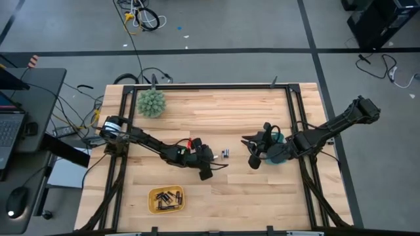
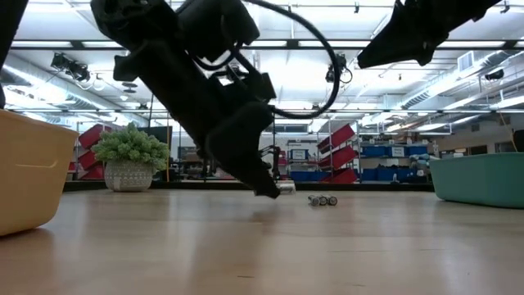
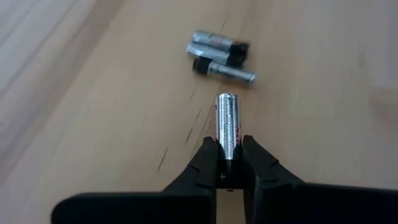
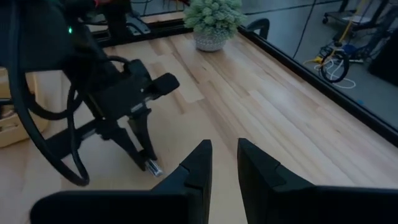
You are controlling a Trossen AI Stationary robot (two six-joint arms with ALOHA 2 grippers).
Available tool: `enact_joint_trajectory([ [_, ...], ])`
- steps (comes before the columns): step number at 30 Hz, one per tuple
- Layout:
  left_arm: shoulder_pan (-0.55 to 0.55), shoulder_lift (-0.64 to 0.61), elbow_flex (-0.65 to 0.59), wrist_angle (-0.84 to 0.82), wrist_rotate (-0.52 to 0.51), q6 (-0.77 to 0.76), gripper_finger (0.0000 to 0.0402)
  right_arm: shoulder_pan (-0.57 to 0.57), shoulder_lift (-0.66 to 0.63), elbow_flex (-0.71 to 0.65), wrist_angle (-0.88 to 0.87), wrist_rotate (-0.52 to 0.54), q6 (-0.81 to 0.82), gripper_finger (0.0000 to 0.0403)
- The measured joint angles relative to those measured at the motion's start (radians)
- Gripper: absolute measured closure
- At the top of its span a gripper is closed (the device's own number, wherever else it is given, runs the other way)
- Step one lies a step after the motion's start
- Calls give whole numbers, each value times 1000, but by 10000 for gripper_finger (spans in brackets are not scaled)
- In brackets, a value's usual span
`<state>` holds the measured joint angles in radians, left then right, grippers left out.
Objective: Sort batteries
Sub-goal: Put the silver battery into the green bin
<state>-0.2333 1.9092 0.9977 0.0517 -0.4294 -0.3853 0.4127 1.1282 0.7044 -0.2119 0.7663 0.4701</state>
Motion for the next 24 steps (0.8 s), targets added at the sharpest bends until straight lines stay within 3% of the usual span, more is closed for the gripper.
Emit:
enact_joint_trajectory([
  [8,0,-2,3,35,-34,32,383,51,5,-44,77,0,-14,341],
  [16,-8,-16,5,215,-33,193,383,87,61,-192,451,0,-185,341],
  [24,-9,-72,6,371,-36,412,384,118,197,-258,780,0,-420,341],
])
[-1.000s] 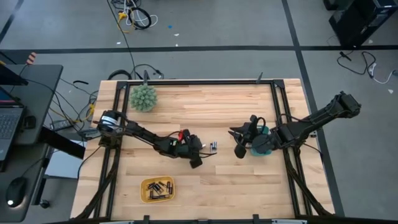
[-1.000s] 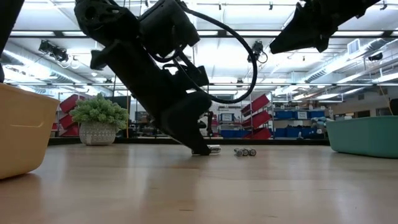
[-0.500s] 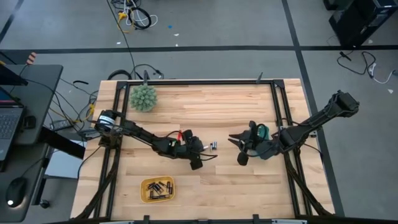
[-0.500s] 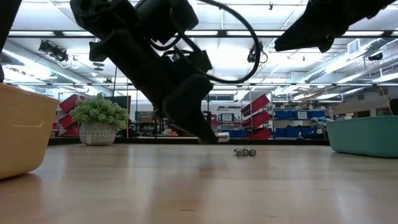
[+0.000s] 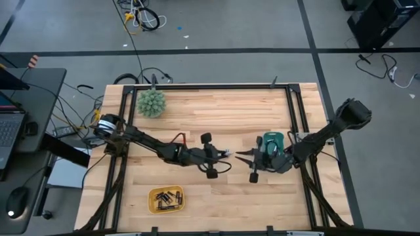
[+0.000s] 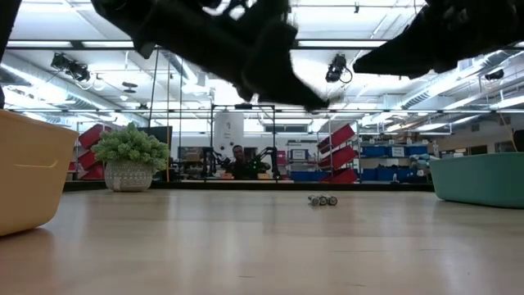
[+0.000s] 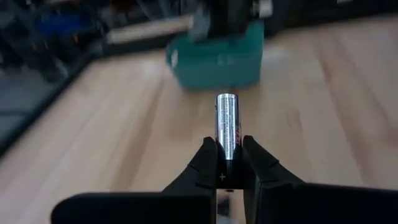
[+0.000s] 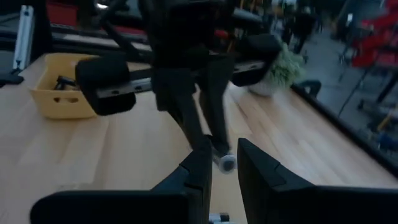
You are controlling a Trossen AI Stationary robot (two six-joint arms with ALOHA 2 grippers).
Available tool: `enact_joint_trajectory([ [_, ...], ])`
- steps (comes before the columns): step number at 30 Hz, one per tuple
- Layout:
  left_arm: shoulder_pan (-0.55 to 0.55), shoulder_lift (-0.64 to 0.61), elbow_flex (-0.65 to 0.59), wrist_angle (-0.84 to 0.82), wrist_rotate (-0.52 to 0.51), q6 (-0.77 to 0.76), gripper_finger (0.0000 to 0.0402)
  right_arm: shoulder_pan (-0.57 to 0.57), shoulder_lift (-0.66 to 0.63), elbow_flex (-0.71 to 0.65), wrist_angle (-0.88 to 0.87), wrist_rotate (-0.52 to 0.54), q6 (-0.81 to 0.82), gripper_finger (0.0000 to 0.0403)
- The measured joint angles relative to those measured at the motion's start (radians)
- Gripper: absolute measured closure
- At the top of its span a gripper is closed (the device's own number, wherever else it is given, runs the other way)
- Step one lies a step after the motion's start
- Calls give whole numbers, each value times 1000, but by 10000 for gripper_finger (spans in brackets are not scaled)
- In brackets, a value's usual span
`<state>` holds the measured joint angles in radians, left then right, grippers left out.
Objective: Sort batteries
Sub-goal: Put the silver battery into the green bin
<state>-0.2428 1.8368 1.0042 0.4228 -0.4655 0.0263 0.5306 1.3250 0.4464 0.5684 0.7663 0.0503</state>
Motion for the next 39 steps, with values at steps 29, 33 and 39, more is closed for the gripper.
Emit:
enact_joint_trajectory([
  [29,-3,-12,-24,262,67,260,384,15,124,3,278,77,-210,292],
  [33,4,-12,-24,243,66,259,384,15,124,3,296,68,-210,291],
  [39,5,-12,-24,239,67,259,384,13,124,3,298,51,-210,293],
])
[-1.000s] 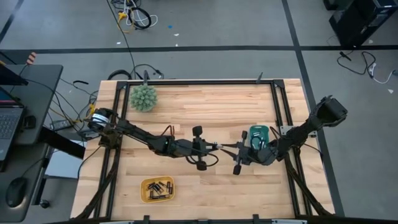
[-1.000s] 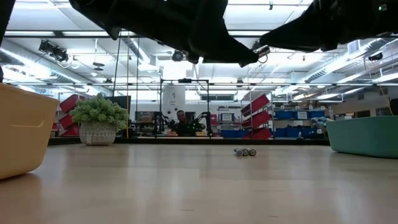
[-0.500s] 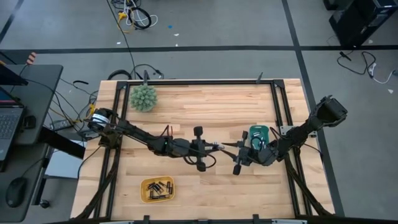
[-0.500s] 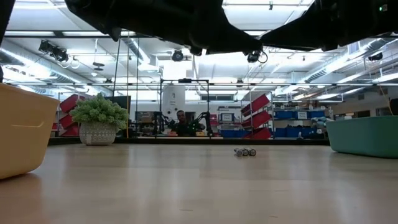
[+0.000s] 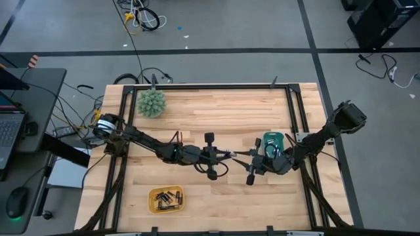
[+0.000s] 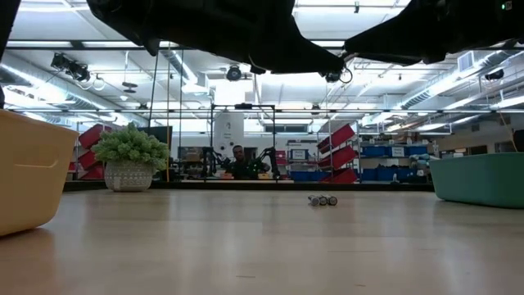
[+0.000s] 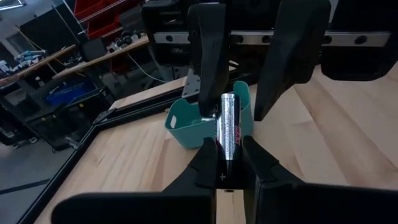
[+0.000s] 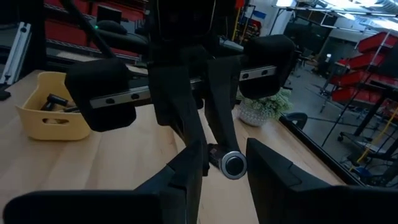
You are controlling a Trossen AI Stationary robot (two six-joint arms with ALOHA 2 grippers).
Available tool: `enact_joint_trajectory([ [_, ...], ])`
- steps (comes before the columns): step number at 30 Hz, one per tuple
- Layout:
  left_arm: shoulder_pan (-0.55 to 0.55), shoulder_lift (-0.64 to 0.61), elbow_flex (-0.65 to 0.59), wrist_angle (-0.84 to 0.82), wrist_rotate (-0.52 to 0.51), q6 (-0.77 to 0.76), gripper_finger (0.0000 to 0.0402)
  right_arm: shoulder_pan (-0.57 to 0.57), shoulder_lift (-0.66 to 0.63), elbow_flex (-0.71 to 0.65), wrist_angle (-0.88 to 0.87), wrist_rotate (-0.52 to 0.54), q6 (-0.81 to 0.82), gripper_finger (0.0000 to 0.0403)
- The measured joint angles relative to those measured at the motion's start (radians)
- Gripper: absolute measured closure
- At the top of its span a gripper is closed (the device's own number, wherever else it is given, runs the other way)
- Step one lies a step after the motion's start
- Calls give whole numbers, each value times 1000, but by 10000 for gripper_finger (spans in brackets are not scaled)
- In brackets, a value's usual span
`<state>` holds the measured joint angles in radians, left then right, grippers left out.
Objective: Sort batteries
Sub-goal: Put the silver battery into the green bin
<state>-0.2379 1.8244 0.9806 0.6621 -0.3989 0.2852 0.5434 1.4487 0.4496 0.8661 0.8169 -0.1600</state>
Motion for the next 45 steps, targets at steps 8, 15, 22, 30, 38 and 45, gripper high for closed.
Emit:
enact_joint_trajectory([
  [8,0,0,0,6,0,-1,384,-10,0,0,0,0,0,294],
  [15,0,0,0,29,0,-1,372,-11,0,0,0,0,0,321],
  [22,0,0,0,26,6,4,370,-11,0,0,0,-13,6,351],
  [30,1,1,0,25,2,-38,326,-11,0,1,0,-14,30,355],
  [38,3,1,0,-36,-42,-114,262,-11,-5,1,-2,33,97,355],
  [45,3,1,0,-203,-117,-187,250,17,-107,1,-95,131,111,356],
])
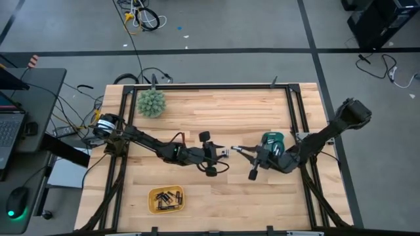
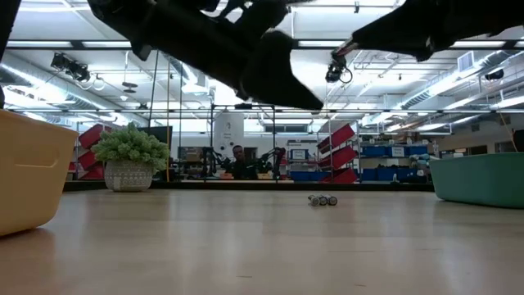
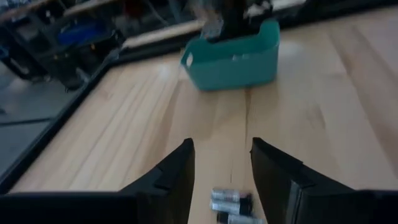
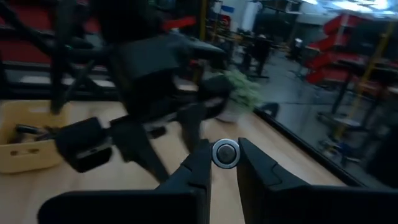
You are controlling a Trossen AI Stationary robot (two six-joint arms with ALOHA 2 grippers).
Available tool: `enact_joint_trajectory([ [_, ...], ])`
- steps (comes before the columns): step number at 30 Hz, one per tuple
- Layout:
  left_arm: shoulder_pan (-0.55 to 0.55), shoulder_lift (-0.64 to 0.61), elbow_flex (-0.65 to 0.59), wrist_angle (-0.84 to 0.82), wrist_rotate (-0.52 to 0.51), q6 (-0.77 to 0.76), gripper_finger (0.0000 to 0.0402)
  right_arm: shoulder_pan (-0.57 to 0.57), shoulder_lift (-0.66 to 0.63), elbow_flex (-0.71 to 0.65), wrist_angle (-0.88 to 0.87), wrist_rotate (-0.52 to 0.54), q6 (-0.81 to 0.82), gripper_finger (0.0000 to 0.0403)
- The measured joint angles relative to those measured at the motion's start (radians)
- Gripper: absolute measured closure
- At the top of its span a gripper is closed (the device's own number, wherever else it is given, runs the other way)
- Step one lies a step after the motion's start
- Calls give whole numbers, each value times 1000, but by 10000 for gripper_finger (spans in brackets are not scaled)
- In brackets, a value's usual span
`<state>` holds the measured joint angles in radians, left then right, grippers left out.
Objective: Sort batteries
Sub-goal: Put the silver battery into the green bin
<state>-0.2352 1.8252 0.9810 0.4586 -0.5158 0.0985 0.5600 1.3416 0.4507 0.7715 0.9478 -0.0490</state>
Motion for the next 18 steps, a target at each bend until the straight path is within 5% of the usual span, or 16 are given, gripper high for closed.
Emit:
enact_joint_trajectory([
  [8,-3,0,0,-34,-6,-55,250,19,-301,0,-548,68,322,357],
  [13,-3,0,0,-32,-6,-54,249,-2,-477,0,-991,-66,666,357],
  [18,-3,0,0,-15,-5,-54,249,-18,-586,11,-1328,-310,987,357],
])
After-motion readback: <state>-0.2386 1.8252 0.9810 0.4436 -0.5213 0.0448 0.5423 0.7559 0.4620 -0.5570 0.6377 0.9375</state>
